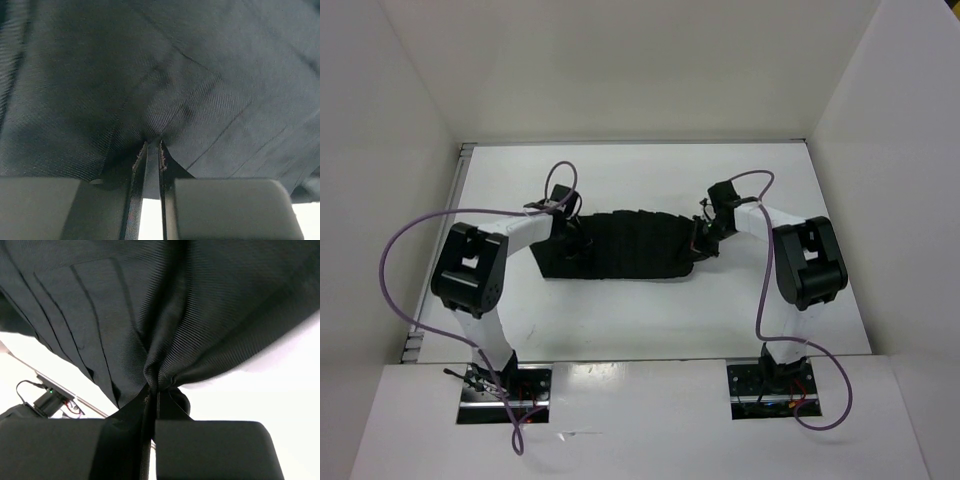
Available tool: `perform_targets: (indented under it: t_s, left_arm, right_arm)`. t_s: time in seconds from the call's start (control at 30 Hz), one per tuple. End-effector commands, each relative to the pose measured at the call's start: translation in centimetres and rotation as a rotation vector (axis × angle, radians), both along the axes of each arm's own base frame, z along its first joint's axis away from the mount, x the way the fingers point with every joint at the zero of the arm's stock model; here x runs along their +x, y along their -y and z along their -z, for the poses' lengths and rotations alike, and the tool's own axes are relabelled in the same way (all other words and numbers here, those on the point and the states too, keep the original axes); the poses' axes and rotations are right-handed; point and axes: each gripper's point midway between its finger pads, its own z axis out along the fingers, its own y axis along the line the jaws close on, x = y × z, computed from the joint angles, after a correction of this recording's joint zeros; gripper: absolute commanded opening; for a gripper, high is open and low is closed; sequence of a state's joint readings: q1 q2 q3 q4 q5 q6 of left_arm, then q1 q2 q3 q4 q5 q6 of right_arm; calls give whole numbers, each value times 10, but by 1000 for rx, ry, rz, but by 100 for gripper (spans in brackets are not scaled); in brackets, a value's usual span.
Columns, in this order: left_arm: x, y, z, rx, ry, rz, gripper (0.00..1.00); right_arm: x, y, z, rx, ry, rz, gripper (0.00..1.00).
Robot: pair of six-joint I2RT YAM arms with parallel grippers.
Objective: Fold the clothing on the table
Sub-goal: Fold the skirt
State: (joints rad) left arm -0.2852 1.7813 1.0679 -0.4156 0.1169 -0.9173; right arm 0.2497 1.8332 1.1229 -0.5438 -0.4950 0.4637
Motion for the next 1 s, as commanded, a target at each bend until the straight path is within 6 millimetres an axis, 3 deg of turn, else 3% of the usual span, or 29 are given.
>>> perform_targets:
  t_s: [0.0,0.03,0.1,0.17,0.23,0.27,0.4,0.43,0.5,0.7,0.87,0.97]
  left_arm:
    - [37,-11,12,81,46,25,21]
    - [56,-13,2,75,86,17,21]
    - [71,-15,1,79,96,18,21]
    - [91,-10,-17,74,144,27,21]
    - [94,-8,-30,64,170,39,21]
    - [95,-5,-47,41,204,44,21]
    - [72,12,-79,-66,249,78,25]
    - [59,22,-76,-88,239,101,25]
    - [44,42,-90,-184,243,131,25]
    - [18,94,-78,-303,209,218,15]
    - [12,113,-45,-274,137,236,5]
    - [17,109,-27,-232,118,215,3]
  right_arm:
    - [-3,-9,-11,27,23,5,0]
    - [-3,-9,-11,27,23,5,0]
    - [-2,-9,-8,28,15,13,0]
    - [0,-10,-7,28,15,13,0]
    - [10,-11,-9,24,39,16,0]
    - [10,-9,-4,7,32,22,0]
    - [24,-7,-4,-19,57,34,0]
    - [25,-6,-2,-29,51,37,0]
    - [25,-5,-1,-38,53,40,0]
    - [29,6,-1,-90,58,50,0]
    - [34,11,-7,-119,85,44,0]
    - [32,11,-7,-122,77,43,0]
